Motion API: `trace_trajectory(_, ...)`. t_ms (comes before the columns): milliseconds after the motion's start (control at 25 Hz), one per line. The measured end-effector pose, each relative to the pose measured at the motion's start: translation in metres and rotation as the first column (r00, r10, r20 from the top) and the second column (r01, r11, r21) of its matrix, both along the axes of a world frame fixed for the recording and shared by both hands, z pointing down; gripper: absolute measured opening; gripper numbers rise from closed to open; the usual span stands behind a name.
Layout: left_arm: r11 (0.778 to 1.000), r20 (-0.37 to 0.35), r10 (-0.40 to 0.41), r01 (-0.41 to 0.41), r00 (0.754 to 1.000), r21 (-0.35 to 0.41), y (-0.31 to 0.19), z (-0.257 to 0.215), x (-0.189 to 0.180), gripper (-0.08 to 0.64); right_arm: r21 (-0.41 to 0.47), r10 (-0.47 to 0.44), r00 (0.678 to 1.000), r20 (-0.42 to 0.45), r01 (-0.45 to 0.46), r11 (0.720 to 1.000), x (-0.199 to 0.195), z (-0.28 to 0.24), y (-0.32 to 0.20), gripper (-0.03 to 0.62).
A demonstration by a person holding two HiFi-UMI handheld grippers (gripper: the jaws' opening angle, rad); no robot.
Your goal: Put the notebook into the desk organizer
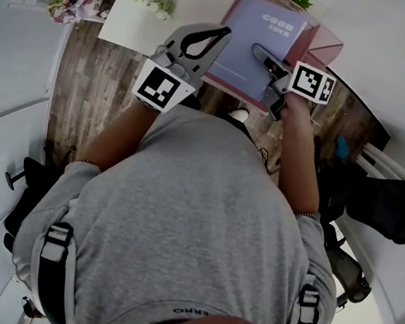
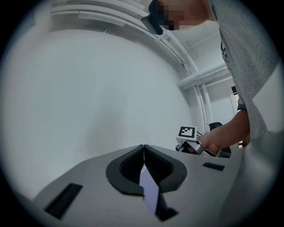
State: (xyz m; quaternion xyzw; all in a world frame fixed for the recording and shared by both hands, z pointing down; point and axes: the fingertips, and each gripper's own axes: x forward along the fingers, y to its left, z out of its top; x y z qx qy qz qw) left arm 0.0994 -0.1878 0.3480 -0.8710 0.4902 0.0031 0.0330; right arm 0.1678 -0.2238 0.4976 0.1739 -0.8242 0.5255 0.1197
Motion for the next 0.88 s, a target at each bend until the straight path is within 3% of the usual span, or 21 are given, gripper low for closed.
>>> trace_trajectory(320,0.999,-0.017,0.047,-0.047,0.999,0.007,0.000,-0.002,0.002,0.020,0.062,0.024,0.995,-0.094,-0.018,0.998,-0.001,0.004,-0.001,0.204)
trace_trajectory(480,0.997,-0.034,0.081,-0.081,0.996,0.003,-0.002,0.000,0.003,0.020,0.143,0.046,0.982,-0.186,-0.019,0.990,-0.002,0.007,-0.003,0.204)
trace_trajectory(640,0.993,-0.036,0.119,-0.119,0.992,0.010,-0.004,-0.002,0.005,0.020,0.219,0.075,0.955,-0.286,-0.011,0.976,-0.001,0.011,-0.008,0.142)
trace_trajectory(880,0.986,-0.043,0.168,-0.167,0.985,0.012,-0.007,-0.005,0.005,0.020,0.223,0.095,0.935,-0.341,-0.018,0.975,0.005,0.021,-0.010,0.139)
